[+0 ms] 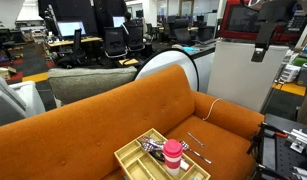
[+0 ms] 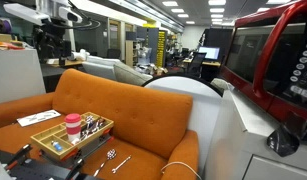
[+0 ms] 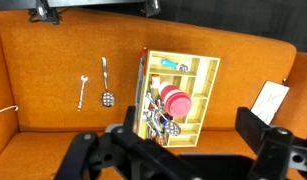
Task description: Put the spoon and wrench on the couch in the wooden rack
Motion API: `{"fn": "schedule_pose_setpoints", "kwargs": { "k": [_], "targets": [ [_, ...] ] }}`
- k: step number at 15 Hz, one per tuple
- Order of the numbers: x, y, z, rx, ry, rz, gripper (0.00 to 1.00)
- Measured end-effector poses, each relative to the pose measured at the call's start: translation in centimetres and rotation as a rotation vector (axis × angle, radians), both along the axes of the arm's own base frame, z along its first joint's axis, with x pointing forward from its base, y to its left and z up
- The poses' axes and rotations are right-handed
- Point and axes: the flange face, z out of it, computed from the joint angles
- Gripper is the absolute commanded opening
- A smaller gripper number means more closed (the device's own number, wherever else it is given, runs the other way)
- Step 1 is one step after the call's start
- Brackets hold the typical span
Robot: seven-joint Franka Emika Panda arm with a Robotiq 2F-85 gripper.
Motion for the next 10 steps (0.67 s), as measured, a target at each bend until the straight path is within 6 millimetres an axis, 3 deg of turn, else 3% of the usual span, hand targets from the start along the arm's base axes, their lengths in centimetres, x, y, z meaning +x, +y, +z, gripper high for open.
{"fn": "schedule_pose_setpoints", "kwargs": {
  "k": [6,10],
  "targets": [
    [1.0,0.5,-1.1,-0.024,-0.007,0.011,1.00],
    [4.3,1.6,-6.8,-0.130,-0.001,0.048,1.00]
  ]
}}
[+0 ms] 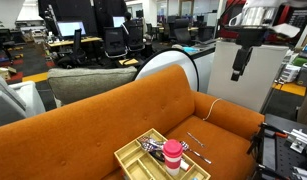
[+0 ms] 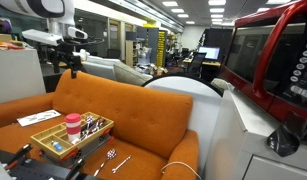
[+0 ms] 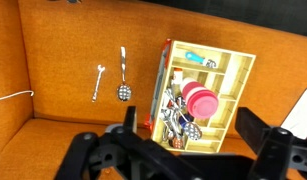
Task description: Put the spoon and wrench on the couch in the wooden rack
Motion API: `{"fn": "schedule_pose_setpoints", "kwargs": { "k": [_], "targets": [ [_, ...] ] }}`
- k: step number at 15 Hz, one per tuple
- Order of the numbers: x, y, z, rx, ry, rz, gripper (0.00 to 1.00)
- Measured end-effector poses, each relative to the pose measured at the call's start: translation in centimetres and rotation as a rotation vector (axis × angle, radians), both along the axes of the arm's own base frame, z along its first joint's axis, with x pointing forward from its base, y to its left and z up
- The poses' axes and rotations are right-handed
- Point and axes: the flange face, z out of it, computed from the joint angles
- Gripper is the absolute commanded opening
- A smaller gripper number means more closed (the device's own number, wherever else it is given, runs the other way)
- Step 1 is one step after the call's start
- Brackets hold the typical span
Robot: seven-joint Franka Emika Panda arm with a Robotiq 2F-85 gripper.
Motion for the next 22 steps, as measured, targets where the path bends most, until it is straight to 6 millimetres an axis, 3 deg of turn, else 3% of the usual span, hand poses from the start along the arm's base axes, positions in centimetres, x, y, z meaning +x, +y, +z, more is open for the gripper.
{"fn": "schedule_pose_setpoints", "kwargs": {
  "k": [2,7,15,18,22],
  "targets": [
    [1.3,0.4,-2.9,-0.043,0.016,0.010,1.00],
    [1.0,0.3,-1.5,-0.040,-0.010,0.008,1.00],
    [1.4,0.8,-2.5,-0.060,-0.016,0.029,1.00],
    [2.6,2.4,-5.8,-0.071,0.002,0.067,1.00],
    [4.3,4.5,-12.7,-0.101,0.047,0.111,1.00]
  ]
}}
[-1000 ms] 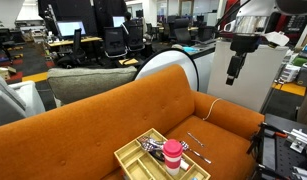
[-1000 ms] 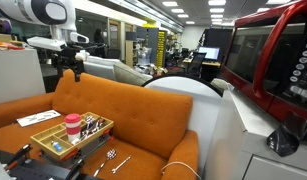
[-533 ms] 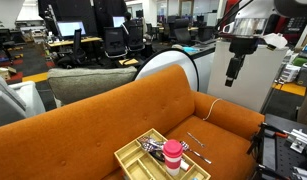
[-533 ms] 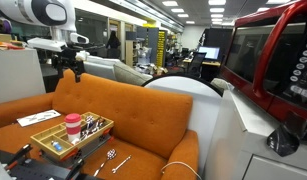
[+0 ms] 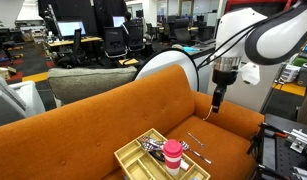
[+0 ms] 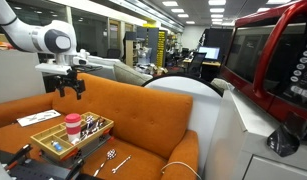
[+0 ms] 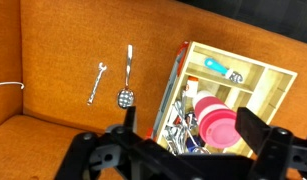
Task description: Put the spoon and wrench on the couch in the wooden rack
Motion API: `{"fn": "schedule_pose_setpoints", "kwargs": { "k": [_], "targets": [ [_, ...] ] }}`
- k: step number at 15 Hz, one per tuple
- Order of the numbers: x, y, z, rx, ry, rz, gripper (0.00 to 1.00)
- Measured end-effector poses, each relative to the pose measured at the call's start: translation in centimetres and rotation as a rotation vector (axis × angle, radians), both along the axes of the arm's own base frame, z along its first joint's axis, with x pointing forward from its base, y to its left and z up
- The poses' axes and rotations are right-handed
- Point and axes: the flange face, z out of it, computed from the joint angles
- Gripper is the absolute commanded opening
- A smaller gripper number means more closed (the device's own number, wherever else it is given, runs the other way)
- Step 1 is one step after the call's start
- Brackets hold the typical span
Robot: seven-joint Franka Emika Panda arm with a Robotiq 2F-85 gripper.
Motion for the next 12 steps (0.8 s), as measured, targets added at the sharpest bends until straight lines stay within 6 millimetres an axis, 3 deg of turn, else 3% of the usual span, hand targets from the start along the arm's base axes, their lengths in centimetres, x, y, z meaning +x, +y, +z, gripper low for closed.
{"fn": "schedule_pose_setpoints", "kwargs": {
  "k": [4,6,12],
  "targets": [
    [2.3,1.1,-5.8,0.007,0.059,-0.027,1.00],
    [3.2,1.2,-6.4,0.010,0.065,-0.029,1.00],
    [3.3,1.2,-6.1,0.010,0.059,-0.029,1.00]
  ]
}}
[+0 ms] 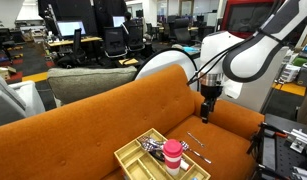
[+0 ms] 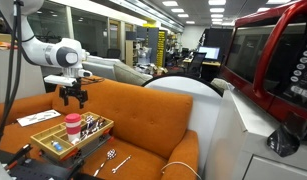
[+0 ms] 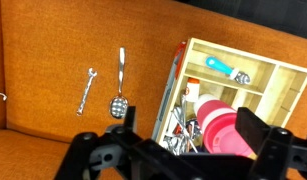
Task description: Put the spoon and wrench on the couch in the wooden rack
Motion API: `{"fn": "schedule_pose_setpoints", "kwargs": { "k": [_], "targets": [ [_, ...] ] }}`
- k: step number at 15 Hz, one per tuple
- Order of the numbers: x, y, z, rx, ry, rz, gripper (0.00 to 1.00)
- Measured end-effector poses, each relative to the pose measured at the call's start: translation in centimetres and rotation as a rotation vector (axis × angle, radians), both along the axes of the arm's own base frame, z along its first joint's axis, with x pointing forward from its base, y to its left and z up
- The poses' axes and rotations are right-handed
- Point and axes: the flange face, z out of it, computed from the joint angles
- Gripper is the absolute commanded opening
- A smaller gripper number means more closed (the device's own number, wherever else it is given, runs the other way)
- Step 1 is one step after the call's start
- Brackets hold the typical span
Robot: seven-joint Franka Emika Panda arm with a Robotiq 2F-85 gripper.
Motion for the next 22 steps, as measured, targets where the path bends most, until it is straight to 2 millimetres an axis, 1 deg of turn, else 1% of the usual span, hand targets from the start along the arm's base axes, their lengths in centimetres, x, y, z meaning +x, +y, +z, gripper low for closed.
{"fn": "schedule_pose_setpoints", "kwargs": {
  "k": [3,5,6,7,9,14,16,17,18,19,22],
  "targets": [
    [0.0,0.0,-0.2,0.001,0.004,-0.002,1.00],
    [0.2,-0.3,-0.9,0.006,0.006,-0.018,1.00],
    [0.5,-0.6,-1.6,0.009,0.001,-0.030,1.00],
    [0.9,-1.0,-2.6,0.010,-0.002,-0.041,1.00],
    [1.7,-1.7,-5.3,0.011,-0.001,-0.061,1.00],
    [3.2,-2.7,-14.5,-0.002,0.080,-0.119,1.00],
    [4.3,-3.4,-17.8,-0.017,0.108,-0.159,1.00],
    [4.9,-3.6,-19.0,-0.023,0.115,-0.178,1.00],
    [5.4,-3.7,-20.0,-0.026,0.118,-0.190,1.00],
    [5.8,-3.7,-20.5,-0.027,0.117,-0.197,1.00],
    [6.0,-3.6,-20.3,-0.027,0.115,-0.201,1.00]
  ]
}}
